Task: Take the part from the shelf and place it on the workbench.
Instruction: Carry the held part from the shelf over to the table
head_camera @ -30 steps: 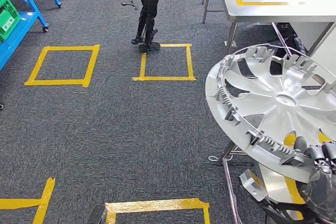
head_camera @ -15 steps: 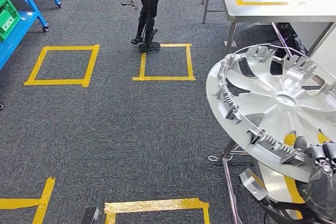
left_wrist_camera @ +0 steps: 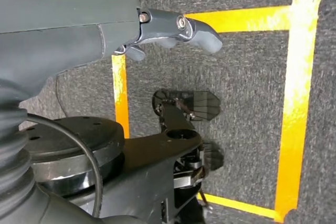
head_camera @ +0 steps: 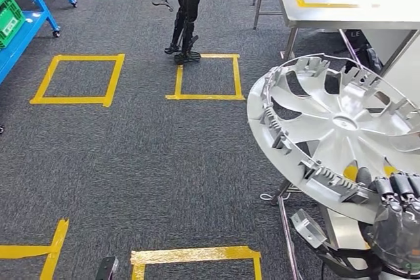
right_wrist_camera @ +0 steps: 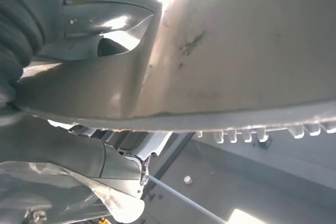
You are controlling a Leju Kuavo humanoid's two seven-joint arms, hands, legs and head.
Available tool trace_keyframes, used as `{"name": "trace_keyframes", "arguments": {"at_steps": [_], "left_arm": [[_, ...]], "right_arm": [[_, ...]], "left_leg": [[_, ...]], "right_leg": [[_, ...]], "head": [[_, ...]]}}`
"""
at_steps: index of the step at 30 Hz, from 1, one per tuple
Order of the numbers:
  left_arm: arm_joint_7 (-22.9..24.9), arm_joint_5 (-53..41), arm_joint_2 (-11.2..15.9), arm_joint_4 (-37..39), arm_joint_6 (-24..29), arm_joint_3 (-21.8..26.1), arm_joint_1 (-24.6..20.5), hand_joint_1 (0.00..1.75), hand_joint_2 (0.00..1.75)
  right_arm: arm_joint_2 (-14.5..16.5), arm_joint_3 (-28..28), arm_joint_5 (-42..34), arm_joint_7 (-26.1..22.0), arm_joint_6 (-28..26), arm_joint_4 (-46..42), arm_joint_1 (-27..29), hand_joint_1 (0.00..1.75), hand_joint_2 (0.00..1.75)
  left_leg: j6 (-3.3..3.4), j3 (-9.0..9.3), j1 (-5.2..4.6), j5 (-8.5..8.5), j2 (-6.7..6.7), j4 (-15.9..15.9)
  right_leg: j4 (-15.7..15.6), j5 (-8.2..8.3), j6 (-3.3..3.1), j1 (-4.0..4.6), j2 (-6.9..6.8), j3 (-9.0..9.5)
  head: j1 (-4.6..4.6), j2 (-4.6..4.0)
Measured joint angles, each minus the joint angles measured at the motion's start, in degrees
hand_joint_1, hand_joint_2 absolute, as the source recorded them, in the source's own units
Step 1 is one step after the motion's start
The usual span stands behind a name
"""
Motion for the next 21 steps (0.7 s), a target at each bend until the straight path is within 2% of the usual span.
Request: {"name": "trace_keyframes", "arguments": {"at_steps": [1, 2, 3, 4, 5, 6, 7, 8, 9, 11, 13, 15, 16, 17, 18, 19, 20, 21], "left_arm": [[0.0, 0.0, 0.0, 0.0, 0.0, 0.0, 0.0, 0.0, 1.75], [0.0, -0.1, 0.0, 0.0, 0.0, 0.0, 0.0, 0.0, 1.75], [0.0, -0.1, 0.0, 0.0, 0.0, 0.0, 0.0, 0.0, 1.75], [0.0, -0.1, 0.0, 0.0, 0.1, 0.0, 0.0, 0.0, 1.75], [0.0, -0.1, 0.0, 0.0, 0.1, 0.0, 0.0, 0.0, 1.75], [0.0, -0.1, 0.1, 0.0, 0.2, 0.0, 0.0, 0.0, 1.75], [0.0, -0.1, 0.1, 0.0, 0.3, 0.0, 0.0, 0.0, 1.75], [0.0, -0.1, 0.2, 0.0, 0.3, 0.1, 0.0, 0.0, 1.75], [0.0, -0.1, 0.2, 0.0, 0.3, 0.1, 0.0, 0.0, 1.75], [0.0, -0.2, 0.2, 0.0, 0.4, 0.1, 0.0, 0.0, 1.75], [-0.1, -0.5, 0.1, 0.0, 0.5, 0.1, 0.0, 0.0, 1.75], [-0.1, -0.8, -0.1, 0.0, 0.7, 0.1, 0.0, 0.0, 1.75], [-0.1, -0.9, -0.1, 0.0, 0.8, 0.1, 0.1, 0.0, 1.75], [-0.1, -1.0, -0.2, 0.0, 0.8, 0.1, 0.2, 0.0, 1.75], [-0.1, -1.0, -0.3, 0.0, 0.8, 0.1, 0.3, 0.0, 1.75], [-0.1, -1.0, -0.3, 0.0, 0.8, 0.1, 0.4, 0.0, 1.75], [-0.1, -1.1, -0.4, 0.0, 0.9, 0.1, 0.4, 0.0, 1.75], [-0.1, -1.1, -0.4, 0.0, 0.9, 0.1, 0.4, 0.0, 1.75]], "right_arm": [[0.0, 0.0, 0.0, 0.0, 0.0, 0.1, 0.0, 1.75, 1.75], [0.0, 0.0, 0.0, 0.1, 0.0, 0.2, 0.0, 1.75, 1.75], [0.0, 0.0, 0.0, 0.1, 0.0, 0.2, 0.0, 1.75, 1.75], [0.0, -0.1, 0.0, 0.2, 0.0, 0.3, 0.0, 1.75, 1.75], [0.0, -0.1, 0.0, 0.2, 0.0, 0.3, 0.0, 1.75, 1.75], [0.0, -0.1, 0.0, 0.2, 0.0, 0.3, -0.1, 1.75, 1.75], [0.0, -0.1, 0.0, 0.2, 0.0, 0.3, -0.2, 1.75, 1.75], [0.0, -0.1, 0.0, 0.2, 0.0, 0.3, -0.3, 1.75, 1.75], [0.1, -0.1, 0.0, 0.3, 0.0, 0.4, -0.4, 1.75, 1.75], [0.1, -0.2, 0.0, 0.4, 0.0, 0.3, -0.4, 1.75, 1.75], [0.1, -0.2, 0.0, 0.6, 0.0, 0.3, -0.4, 1.75, 1.75], [0.1, -0.2, 0.0, 0.9, 0.0, 0.2, -0.5, 1.75, 1.75], [0.1, -0.2, 0.0, 1.1, 0.0, 0.2, -0.5, 1.75, 1.75], [0.1, -0.2, 0.0, 1.2, 0.0, 0.2, -0.4, 1.75, 1.75], [0.1, -0.2, 0.0, 1.3, 0.0, 0.2, -0.4, 1.75, 1.75], [0.1, -0.2, 0.0, 1.4, 0.0, 0.2, -0.3, 1.75, 1.75], [0.1, -0.2, 0.0, 1.5, 0.0, 0.2, -0.3, 1.75, 1.75], [0.1, -0.2, 0.0, 1.6, 0.0, 0.2, -0.3, 1.75, 1.75]], "left_leg": [[0.05, -0.13, -0.02, 0.02, 0.35, 0.0], [0.04, -0.19, -0.05, -0.01, 0.74, 0.1], [-0.03, -0.23, -0.04, -0.06, 1.13, 0.1], [-0.19, -0.24, 0.0, -0.16, 1.51, 0.2], [-0.47, -0.23, 0.05, -0.35, 1.89, 0.5], [-0.86, -0.26, -0.02, -0.63, 2.22, 0.8], [-1.25, -0.33, -0.13, -0.91, 2.54, 1.2], [-1.58, -0.4, -0.28, -1.15, 2.87, 1.6], [-1.79, -0.46, -0.43, -1.28, 3.24, 1.9], [-2.1, -0.44, -0.32, -1.61, 3.98, 2.2], [-2.59, -1.08, 0.05, -3.37, 2.72, 4.3], [-2.93, -3.79, 0.33, -7.12, 0.37, 10.9], [-2.96, -5.6, 0.38, -8.84, -0.24, 15.0], [-2.91, -7.05, 0.4, -9.7, -0.51, 18.1], [-2.79, -7.7, 0.4, -9.39, -0.65, 19.2], [-2.6, -7.31, 0.4, -7.89, -0.86, 18.0], [-2.35, -6.0, 0.4, -5.6, -1.36, 14.7], [-2.11, -4.33, 0.45, -3.47, -2.72, 10.8]], "right_leg": [[3.7, -1.6, 0.13, -0.07, -0.01, -1.56], [6.1, -2.29, 0.26, -0.16, -0.04, -2.45], [6.4, -1.98, 0.39, -0.27, -0.13, -2.4], [4.4, -0.66, 0.49, -0.41, -0.35, -1.15], [0.6, 1.18, 0.61, -0.57, -1.02, 1.02], [-3.3, 2.32, 0.68, -0.47, -2.29, 3.16], [-6.3, 3.1, 0.47, -0.41, -3.17, 4.9], [-7.9, 3.24, 0.18, -0.3, -3.82, 5.82], [-8.1, 2.93, -0.2, -0.12, -3.87, 5.94], [-8.0, 3.09, -0.95, -0.14, -2.6, 5.76], [-8.1, 3.26, -1.6, -0.19, -1.45, 5.71], [-8.1, 3.38, -2.09, -0.19, -0.26, 5.68], [-8.1, 3.42, -2.23, -0.13, 0.43, 5.65], [-8.1, 3.44, -2.3, -0.06, 1.19, 5.63], [-8.1, 3.45, -2.34, 0.01, 1.97, 5.64], [-8.1, 3.46, -2.35, 0.06, 2.78, 5.69], [-8.1, 3.47, -2.35, 0.08, 3.57, 5.8], [-8.1, 3.47, -2.32, 0.05, 4.27, 5.83]], "head": [[0.03, 0.0], [0.02, 0.0], [0.03, 0.0], [0.03, 0.0], [0.03, 0.0], [0.09, 0.0], [0.14, 0.0], [0.15, 0.0], [0.14, 0.0], [0.02, 0.0], [-0.06, 0.0], [-0.16, 0.0], [-0.17, 0.0], [-0.18, 0.0], [-0.18, 0.0], [-0.16, 0.0], [-0.17, 0.0], [-0.15, 0.0]]}}
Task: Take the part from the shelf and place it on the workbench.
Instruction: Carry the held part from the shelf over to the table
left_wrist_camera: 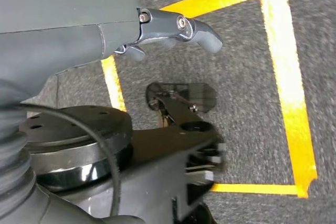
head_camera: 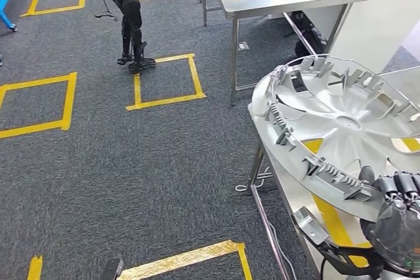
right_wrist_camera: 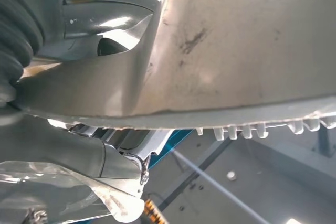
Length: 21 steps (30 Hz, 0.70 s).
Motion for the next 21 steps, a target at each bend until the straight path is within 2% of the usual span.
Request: {"name": "trace_keyframes", "arguments": {"at_steps": [1, 2, 3, 5, 6, 7, 9, 10, 11, 12, 13, 14, 15, 17, 18, 20, 21], "left_arm": [[0.0, 0.0, 0.0, 0.0, 0.1, 0.0, 0.0, 0.0, 1.75], [0.0, -0.1, -0.1, 0.0, 0.1, 0.0, 0.0, 0.0, 1.75], [0.0, -0.1, -0.1, 0.0, 0.2, 0.0, 0.0, 0.0, 1.75], [0.0, -0.1, -0.2, 0.0, 0.3, 0.0, -0.1, 0.0, 1.75], [0.0, -0.1, -0.2, 0.0, 0.3, 0.0, -0.1, 0.0, 1.75], [-0.1, -0.1, -0.3, 0.0, 0.3, 0.1, -0.2, 0.0, 1.75], [-0.1, -0.1, -0.4, -0.1, 0.3, 0.1, -0.1, 0.0, 1.75], [-0.1, -0.1, -0.4, -0.1, 0.3, 0.1, 0.0, 0.0, 1.75], [-0.1, -0.1, -0.4, -0.1, 0.3, 0.2, 0.1, 0.0, 1.75], [-0.1, -0.1, -0.5, -0.1, 0.3, 0.2, 0.1, 0.0, 1.75], [-0.1, -0.1, -0.5, -0.1, 0.3, 0.2, 0.1, 0.0, 1.75], [-0.1, -0.1, -0.6, -0.1, 0.3, 0.2, 0.1, 0.0, 1.75], [-0.1, -0.1, -0.7, -0.1, 0.4, 0.2, 0.0, 0.0, 1.75], [-0.1, -0.1, -0.8, -0.1, 0.5, 0.2, -0.2, 0.0, 1.75], [-0.1, -0.1, -0.8, -0.1, 0.6, 0.3, -0.2, 0.0, 1.75], [-0.1, -0.1, -0.9, -0.1, 0.6, 0.3, -0.2, 0.0, 1.75], [-0.1, -0.1, -0.9, -0.1, 0.7, 0.3, -0.2, 0.0, 1.75]], "right_arm": [[0.0, 0.0, 0.0, 0.1, 0.0, 0.0, 0.0, 1.75, 1.75], [0.0, 0.0, 0.0, 0.2, 0.0, 0.0, 0.0, 1.75, 1.75], [0.0, 0.0, 0.0, 0.3, 0.0, -0.1, 0.0, 1.75, 1.75], [0.0, 0.0, 0.0, 0.4, 0.0, -0.1, 0.2, 1.75, 1.75], [0.0, -0.1, 0.0, 0.4, 0.0, -0.2, 0.4, 1.75, 1.75], [0.0, -0.1, 0.0, 0.4, 0.0, -0.2, 0.5, 1.75, 1.75], [0.0, -0.1, 0.0, 0.5, 0.0, -0.3, 0.5, 1.75, 1.75], [0.0, -0.1, -0.1, 0.5, 0.0, -0.3, 0.4, 1.75, 1.75], [0.0, -0.1, -0.1, 0.5, 0.0, -0.3, 0.4, 1.75, 1.75], [0.0, -0.1, -0.1, 0.5, 0.0, -0.3, 0.5, 1.75, 1.75], [0.0, -0.1, -0.1, 0.5, 0.0, -0.3, 0.5, 1.75, 1.75], [0.0, -0.2, -0.1, 0.5, 0.0, -0.3, 0.6, 1.75, 1.75], [0.0, -0.2, -0.1, 0.5, 0.0, -0.3, 0.6, 1.75, 1.75], [0.0, -0.2, -0.1, 0.6, 0.0, -0.3, 0.6, 1.75, 1.75], [0.0, -0.3, -0.1, 0.7, 0.0, -0.4, 0.6, 1.75, 1.75], [0.0, -0.3, -0.1, 0.8, 0.0, -0.4, 0.6, 1.75, 1.75], [0.0, -0.4, -0.1, 0.8, 0.0, -0.5, 0.7, 1.75, 1.75]], "left_leg": [[0.16, 1.46, 0.09, 1.59, -1.46, -3.6], [0.26, 2.45, 0.13, 2.3, -2.63, -6.1], [0.3, 2.8, 0.15, 2.27, -3.4, -7.2], [0.49, 2.85, 0.18, 2.18, -2.53, -8.0], [0.73, 2.88, 0.25, 2.39, -1.86, -8.4], [1.03, 2.94, 0.31, 2.64, -1.14, -8.8], [1.45, 2.96, 0.17, 2.92, 0.44, -9.2], [1.54, 2.9, 0.05, 2.93, 1.26, -9.2], [1.56, 2.87, -0.07, 2.92, 2.12, -9.2], [1.57, 2.85, -0.16, 2.91, 2.96, -9.2], [1.57, 2.84, -0.22, 2.89, 3.72, -9.2], [1.54, 2.88, -0.25, 2.87, 4.41, -9.2], [1.46, 2.96, -0.31, 2.82, 5.03, -9.2], [1.14, 3.1, -0.59, 2.68, 5.98, -9.1], [0.92, 3.16, -0.7, 2.66, 6.37, -9.0], [0.44, 3.24, -0.73, 2.69, 7.24, -9.0], [0.12, 3.21, -0.64, 2.38, 7.02, -8.7]], "right_leg": [[0.1, 0.05, 0.11, -0.01, 0.72, -0.08], [0.1, 0.16, 0.34, -0.08, 1.36, -0.33], [0.2, 0.33, 0.65, -0.19, 1.94, -0.72], [0.1, 0.7, 1.41, -0.41, 2.95, -1.5], [0.3, 0.5, 1.67, -0.37, 2.48, -1.93], [1.4, -0.32, 1.86, -0.26, 1.28, -2.66], [7.1, -3.57, 2.1, 0.0, -2.15, -5.41], [11.1, -5.39, 2.26, 0.04, -3.22, -7.17], [14.2, -6.54, 2.38, 0.04, -3.72, -8.55], [15.7, -6.76, 2.47, 0.04, -3.96, -9.08], [14.8, -5.87, 2.49, 0.05, -4.16, -8.39], [11.6, -4.17, 2.43, 0.06, -4.57, -6.46], [7.0, -2.56, 2.33, 0.14, -5.67, -3.9], [0.2, -0.75, 1.76, 0.49, -7.67, 0.12], [-1.1, -0.68, 1.45, 0.67, -8.15, 0.86], [-1.2, -0.4, 0.8, 0.78, -7.12, 0.86], [-1.3, -0.19, 0.47, 0.7, -6.56, 0.8]], "head": [[0.02, 0.0], [-0.03, 0.0], [-0.07, 0.0], [-0.18, 0.0], [-0.16, 0.0], [-0.06, 0.0], [0.1, 0.0], [0.17, 0.0], [0.16, 0.0], [0.16, 0.0], [0.16, 0.0], [0.16, 0.0], [0.16, 0.0], [0.08, 0.0], [0.03, 0.0], [-0.04, 0.0], [-0.06, 0.0]]}}
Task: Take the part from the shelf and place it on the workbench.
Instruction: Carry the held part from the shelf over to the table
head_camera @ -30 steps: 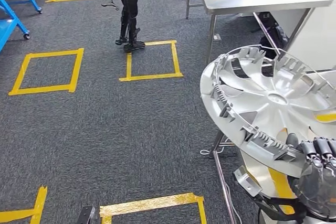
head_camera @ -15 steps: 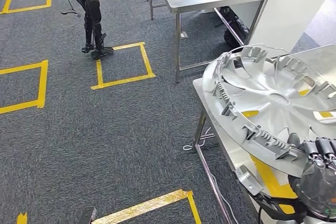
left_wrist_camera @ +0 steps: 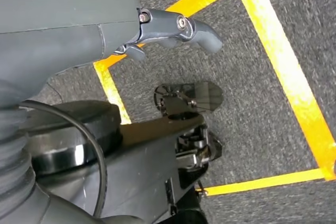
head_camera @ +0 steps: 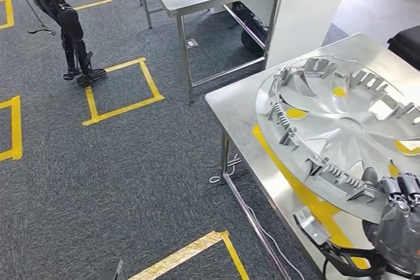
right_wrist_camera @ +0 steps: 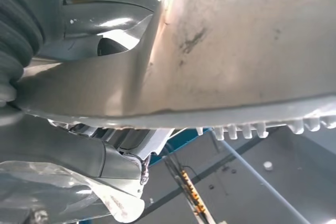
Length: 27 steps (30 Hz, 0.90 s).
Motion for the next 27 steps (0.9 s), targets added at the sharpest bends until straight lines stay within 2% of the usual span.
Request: {"name": "trace_keyframes", "arguments": {"at_steps": [2, 3, 5, 6, 7, 8, 9, 10, 11, 12, 13, 14, 15, 16, 17, 19, 20, 21, 22, 23, 25, 26, 27], "left_arm": [[0.0, 0.0, 0.0, 0.0, 0.0, 0.0, -0.1, 0.0, 1.75], [0.0, -0.1, 0.0, 0.0, 0.0, 0.0, 0.0, 0.0, 1.75], [0.0, -0.1, 0.0, 0.0, 0.1, 0.0, 0.1, 0.0, 1.75], [0.0, -0.1, 0.0, 0.0, 0.1, 0.0, 0.2, 0.0, 1.75], [0.0, -0.2, 0.0, 0.0, 0.1, 0.0, 0.3, 0.0, 1.75], [0.0, -0.2, 0.0, 0.0, 0.1, 0.0, 0.2, 0.0, 1.75], [0.0, -0.2, 0.0, 0.0, 0.1, 0.0, 0.2, 0.0, 1.75], [0.0, -0.2, 0.0, 0.0, 0.1, 0.0, 0.2, 0.0, 1.75], [0.0, -0.2, 0.1, 0.0, 0.1, 0.0, 0.1, 0.0, 1.75], [0.0, -0.2, 0.1, 0.0, 0.1, 0.0, 0.1, 0.0, 1.75], [0.0, -0.2, 0.1, 0.0, 0.0, 0.0, 0.1, 0.0, 1.75], [0.0, -0.2, 0.1, 0.0, -0.1, 0.0, 0.1, 0.0, 1.75], [0.0, -0.3, 0.1, 0.0, -0.2, 0.1, 0.1, 0.0, 1.75], [0.0, -0.3, 0.1, 0.0, -0.3, 0.1, 0.0, 0.0, 1.75], [0.0, -0.4, 0.1, 0.0, -0.4, 0.1, -0.1, 0.0, 1.75], [0.1, -0.6, 0.1, 0.0, -0.5, 0.1, 0.0, 0.0, 1.75], [0.3, -0.6, 0.1, 0.0, -0.4, 0.1, 0.0, 0.0, 1.75], [0.7, -0.6, 0.2, 0.0, -0.3, 0.1, 0.1, 0.0, 1.75], [1.4, -0.4, 0.2, 0.0, -0.2, 0.1, 0.1, 0.0, 1.75], [2.1, -0.2, 0.2, 0.0, -0.2, 0.2, 0.0, 0.0, 1.75], [3.5, 0.6, 0.2, 0.0, -0.6, 0.4, -0.1, 0.0, 1.75], [3.9, 0.9, 0.3, 0.0, -0.8, 0.6, -0.1, 0.0, 1.75], [4.2, 1.1, 0.3, 0.0, -0.9, 0.8, -0.1, 0.0, 1.75]], "right_arm": [[0.0, 0.0, 0.0, 0.0, 0.0, -0.1, 0.0, 1.75, 1.75], [0.0, 0.0, 0.0, 0.1, 0.0, -0.1, 0.0, 1.75, 1.75], [0.0, 0.0, 0.0, 0.1, 0.0, -0.1, -0.1, 1.75, 1.75], [0.0, 0.0, 0.0, 0.1, 0.0, -0.1, 0.0, 1.75, 1.75], [0.0, 0.0, 0.0, 0.1, 0.0, -0.1, 0.0, 1.75, 1.75], [0.0, 0.0, 0.0, 0.1, 0.0, -0.1, 0.0, 1.75, 1.75], [0.0, 0.0, 0.0, 0.1, 0.0, -0.1, 0.0, 1.75, 1.75], [0.0, 0.0, 0.0, 0.1, 0.0, -0.1, 0.0, 1.75, 1.75], [0.0, 0.0, 0.0, 0.1, 0.0, -0.1, -0.1, 1.75, 1.75], [0.0, 0.0, 0.0, 0.1, 0.0, -0.1, -0.1, 1.75, 1.75], [0.0, 0.0, 0.0, 0.2, 0.0, -0.1, -0.1, 1.75, 1.75], [0.0, 0.0, 0.0, 0.2, 0.0, -0.1, 0.0, 1.75, 1.75], [0.0, 0.0, 0.0, 0.2, 0.0, -0.1, 0.1, 1.75, 1.75], [0.0, 0.0, 0.0, 0.2, 0.0, -0.1, 0.2, 1.75, 1.75], [0.0, 0.0, 0.0, 0.2, 0.0, -0.1, 0.1, 1.75, 1.75], [0.0, 0.0, 0.0, 0.2, 0.0, -0.1, -0.1, 1.75, 1.75], [0.0, 0.0, 0.0, 0.2, 0.0, -0.1, -0.1, 1.75, 1.75], [-0.1, 0.0, 0.0, 0.2, 0.0, -0.1, -0.1, 1.75, 1.75], [-0.1, -0.1, 0.0, 0.3, 0.0, -0.1, -0.1, 1.75, 1.75], [-0.1, -0.1, 0.0, 0.3, 0.0, -0.1, -0.1, 1.75, 1.75], [-0.1, 0.0, 0.0, 0.4, 0.0, -0.1, -0.1, 1.75, 1.75], [-0.2, 0.1, 0.0, 0.5, 0.0, -0.1, -0.2, 1.75, 1.75], [-0.2, 0.1, 0.0, 0.5, 0.0, -0.1, -0.2, 1.75, 1.75]], "left_leg": [[-0.6, -1.07, 0.28, -2.3, -2.1, 3.0], [-0.84, -2.37, 0.47, -4.22, -3.55, 6.3], [-1.06, -5.62, 0.66, -7.61, -4.78, 14.0], [-1.07, -6.59, 0.69, -8.04, -4.9, 16.2], [-1.0, -6.64, 0.69, -7.32, -4.99, 16.3], [-0.84, -5.61, 0.7, -5.53, -5.22, 14.0], [-0.63, -3.84, 0.72, -3.23, -6.05, 10.0], [-0.4, -2.11, 0.82, -1.52, -7.58, 6.1], [-0.23, -0.75, 0.92, -0.43, -8.97, 2.8], [-0.11, -0.03, 0.96, -0.06, -10.09, 1.0], [-0.02, 0.08, 0.95, -0.27, -10.46, 0.5], [0.13, 0.1, 0.93, -0.16, -9.93, 0.1], [0.4, 0.11, 0.97, 0.06, -9.23, -0.1], [0.72, 0.16, 1.05, 0.33, -8.51, -0.5], [1.02, 0.2, 1.13, 0.58, -7.72, -0.9], [1.36, 0.18, 1.03, 0.73, -6.09, -1.2], [1.42, 0.14, 0.96, 0.7, -5.2, -1.2], [1.44, 0.13, 0.92, 0.66, -4.36, -1.2], [1.41, 0.14, 0.92, 0.6, -3.55, -1.1], [1.31, 0.18, 0.94, 0.51, -2.85, -1.1], [0.88, 0.33, 0.9, 0.21, -1.68, -0.8], [0.59, 0.37, 0.78, 0.03, -1.25, -0.6], [0.33, 0.42, 0.62, -0.09, -0.87, -0.5]], "right_leg": [[-0.2, 0.42, -0.65, -0.27, 1.12, -0.02], [-0.3, 0.55, -0.85, -0.34, 1.68, -0.06], [-0.2, 0.66, -1.03, -0.31, 3.07, -0.17], [-0.1, 0.68, -1.06, -0.28, 3.83, -0.21], [0.0, 0.7, -1.07, -0.27, 4.62, -0.23], [0.1, 0.7, -1.06, -0.26, 5.39, -0.21], [0.2, 0.7, -1.03, -0.29, 6.14, -0.22], [0.3, 0.72, -0.91, -0.25, 6.82, -0.33], [0.5, 0.77, -0.7, -0.28, 7.53, -0.58], [0.6, 0.89, -0.38, -0.37, 8.16, -0.92], [0.6, 1.06, 0.02, -0.49, 8.79, -1.27], [0.5, 1.29, 0.44, -0.61, 9.48, -1.65], [0.5, 1.31, 0.78, -0.66, 9.46, -2.02], [1.0, 0.94, 1.01, -0.6, 8.63, -2.51], [2.6, -0.15, 1.21, -0.49, 7.16, -3.47], [9.1, -3.78, 1.53, -0.46, 3.88, -6.46], [13.0, -5.48, 1.75, -0.54, 3.1, -8.19], [15.6, -6.25, 1.95, -0.63, 2.75, -9.26], [16.1, -5.95, 2.13, -0.72, 2.5, -9.33], [14.2, -4.6, 2.25, -0.81, 2.19, -8.17], [6.1, -1.35, 2.35, -0.82, 0.34, -3.64], [2.8, -0.42, 2.18, -0.74, -0.53, -1.7], [0.8, -0.09, 1.95, -0.63, -1.15, -0.55]], "head": [[-0.19, 0.0], [-0.29, 0.0], [-0.39, 0.0], [-0.4, 0.0], [-0.41, 0.0], [-0.4, 0.0], [-0.41, 0.0], [-0.39, 0.0], [-0.39, 0.0], [-0.37, 0.0], [-0.39, 0.0], [-0.38, 0.0], [-0.37, 0.0], [-0.29, 0.0], [-0.07, 0.0], [0.28, 0.0], [0.39, 0.0], [0.38, 0.0], [0.38, 0.0], [0.39, 0.0], [0.4, 0.0], [0.39, 0.0], [0.33, 0.0]]}}
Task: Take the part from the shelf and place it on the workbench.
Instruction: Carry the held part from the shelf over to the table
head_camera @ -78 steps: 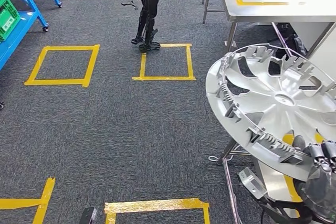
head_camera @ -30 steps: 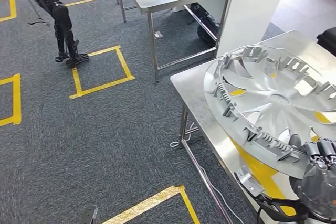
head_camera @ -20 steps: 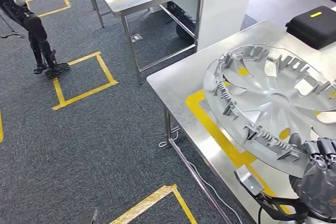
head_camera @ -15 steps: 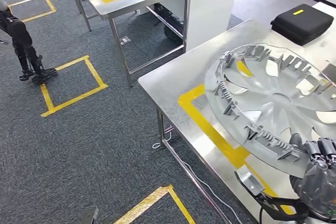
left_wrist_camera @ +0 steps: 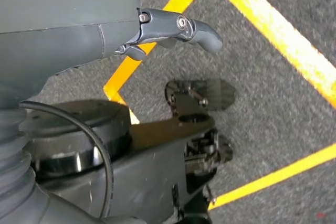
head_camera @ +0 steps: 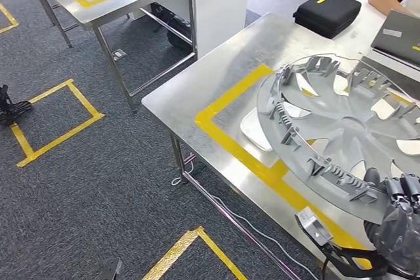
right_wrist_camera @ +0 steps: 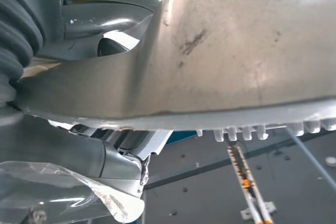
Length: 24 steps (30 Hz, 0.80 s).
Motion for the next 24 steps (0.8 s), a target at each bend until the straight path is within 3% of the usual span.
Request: {"name": "trace_keyframes", "arguments": {"at_steps": [1, 3, 5, 7, 8, 9, 10, 11, 12, 14, 16, 18, 19, 21, 22, 24], "left_arm": [[0.1, 0.1, 0.0, 0.0, -0.1, 0.2, 0.0, 0.0, 1.75], [0.2, 0.1, 0.0, 0.0, -0.1, 0.5, -0.1, 0.0, 1.75], [0.3, 0.2, 0.1, 0.0, -0.3, 0.6, -0.2, 0.0, 1.75], [0.6, 0.3, 0.1, 0.0, -0.6, 0.7, -0.1, 0.0, 1.75], [0.7, 0.3, 0.1, 0.0, -0.7, 0.7, 0.0, 0.0, 1.75], [0.8, 0.3, 0.1, 0.0, -0.7, 0.7, 0.1, 0.0, 1.75], [0.9, 0.3, 0.2, 0.0, -0.8, 0.7, 0.2, 0.0, 1.75], [1.0, 0.3, 0.2, 0.0, -0.9, 0.8, 0.2, 0.0, 1.75], [1.0, 0.2, 0.3, 0.0, -1.0, 0.8, 0.2, 0.0, 1.75], [0.8, -0.1, 0.6, 0.0, -1.3, 0.8, 0.2, 0.0, 1.75], [0.5, -0.5, 0.8, 0.0, -1.4, 0.8, 0.2, 0.0, 1.75], [0.3, -0.9, 0.9, 0.0, -1.5, 0.8, 0.1, 0.0, 1.75], [0.2, -1.1, 1.0, 0.0, -1.5, 0.8, 0.0, 0.0, 1.75], [0.1, -1.5, 1.0, 0.0, -1.6, 0.8, 0.0, 0.0, 1.75], [0.1, -1.6, 1.1, 0.0, -1.7, 0.8, 0.0, 0.0, 1.75], [0.1, -1.7, 1.1, 0.0, -1.7, 0.8, 0.2, 0.0, 1.75]], "right_arm": [[0.0, 0.0, 0.0, 0.1, 0.0, 0.0, 0.0, 1.75, 1.75], [0.0, 0.0, 0.0, 0.1, 0.0, 0.0, 0.1, 1.75, 1.75], [0.0, 0.0, 0.0, 0.2, 0.0, 0.0, 0.0, 1.75, 1.75], [0.0, 0.2, 0.0, 0.2, 0.0, 0.0, -0.1, 1.75, 1.75], [0.0, 0.3, 0.0, 0.2, 0.0, 0.0, -0.1, 1.75, 1.75], [0.0, 0.3, 0.0, 0.2, 0.0, 0.0, -0.1, 1.75, 1.75], [0.0, 0.3, 0.0, 0.2, 0.0, 0.1, -0.1, 1.75, 1.75], [0.0, 0.3, 0.1, 0.2, 0.0, 0.1, -0.1, 1.75, 1.75], [-0.1, 0.3, 0.1, 0.3, 0.0, 0.1, -0.1, 1.75, 1.75], [-0.1, 0.4, 0.1, 0.5, 0.0, 0.1, 0.0, 1.75, 1.75], [-0.1, 0.4, 0.1, 0.8, 0.0, 0.1, 0.0, 1.75, 1.75], [-0.1, 0.4, 0.1, 1.0, 0.0, 0.1, 0.2, 1.75, 1.75], [-0.1, 0.3, 0.1, 1.0, 0.0, 0.1, 0.4, 1.75, 1.75], [-0.1, 0.3, 0.0, 1.0, 0.0, 0.1, 0.4, 1.75, 1.75], [-0.1, 0.3, 0.0, 1.0, 0.0, 0.1, 0.4, 1.75, 1.75], [-0.1, 0.3, 0.0, 1.0, 0.0, 0.1, 0.3, 1.75, 1.75]], "left_leg": [[-0.22, 0.04, -0.14, -0.06, 0.38, 0.1], [-0.64, 0.12, -0.11, -0.22, 1.07, 0.2], [-1.2, -0.46, 0.15, -1.86, -0.38, 2.1], [-1.53, -3.18, 0.35, -5.61, -3.03, 8.8], [-1.54, -5.03, 0.38, -7.37, -3.69, 13.0], [-1.49, -6.52, 0.38, -8.36, -3.96, 16.2], [-1.37, -7.18, 0.37, -8.15, -4.06, 17.5], [-1.17, -6.82, 0.37, -6.74, -4.21, 16.3], [-0.88, -5.48, 0.36, -4.47, -4.7, 13.1], [-0.28, -2.23, 0.46, -0.73, -7.24, 5.3], [-0.05, -0.68, 0.48, -0.06, -9.0, 1.5], [0.07, -0.53, 0.5, -0.19, -8.23, 0.8], [0.3, -0.49, 0.59, 0.02, -7.59, 0.5], [0.8, -0.39, 0.78, 0.44, -6.13, -0.2], [0.94, -0.38, 0.67, 0.48, -5.38, -0.3], [1.01, -0.43, 0.52, 0.41, -3.75, -0.2]], "right_leg": [[-0.6, -0.18, -0.28, 0.15, -0.1, 0.31], [-0.5, 0.09, -0.92, 0.1, 1.06, 0.22], [-0.6, 0.29, -1.61, -0.06, 2.1, 0.19], [-0.7, 0.43, -2.15, -0.13, 3.23, 0.17], [-0.7, 0.45, -2.32, -0.08, 3.91, 0.13], [-0.6, 0.48, -2.4, -0.01, 4.65, 0.11], [-0.6, 0.5, -2.45, 0.07, 5.43, 0.11], [-0.5, 0.51, -2.47, 0.12, 6.22, 0.12], [-0.4, 0.51, -2.46, 0.15, 7.04, 0.16], [-0.3, 0.53, -2.34, 0.16, 8.52, 0.09], [-0.1, 0.74, -1.82, -0.02, 9.77, -0.44], [-0.2, 1.02, -1.05, -0.24, 10.78, -1.16], [0.0, 0.84, -0.76, -0.19, 10.14, -1.58], [3.1, -1.18, -0.3, 0.03, 7.12, -3.45], [6.5, -2.97, -0.13, 0.08, 5.27, -4.98], [13.5, -5.96, 0.2, 0.01, 3.9, -8.22]], "head": [[-0.04, 0.0], [-0.11, 0.0], [-0.25, 0.0], [-0.47, 0.0], [-0.52, 0.0], [-0.53, 0.0], [-0.53, 0.0], [-0.52, 0.0], [-0.52, 0.0], [-0.49, 0.0], [-0.54, 0.0], [-0.63, 0.0], [-0.55, 0.0], [-0.15, 0.0], [0.06, 0.0], [0.21, 0.0]]}}
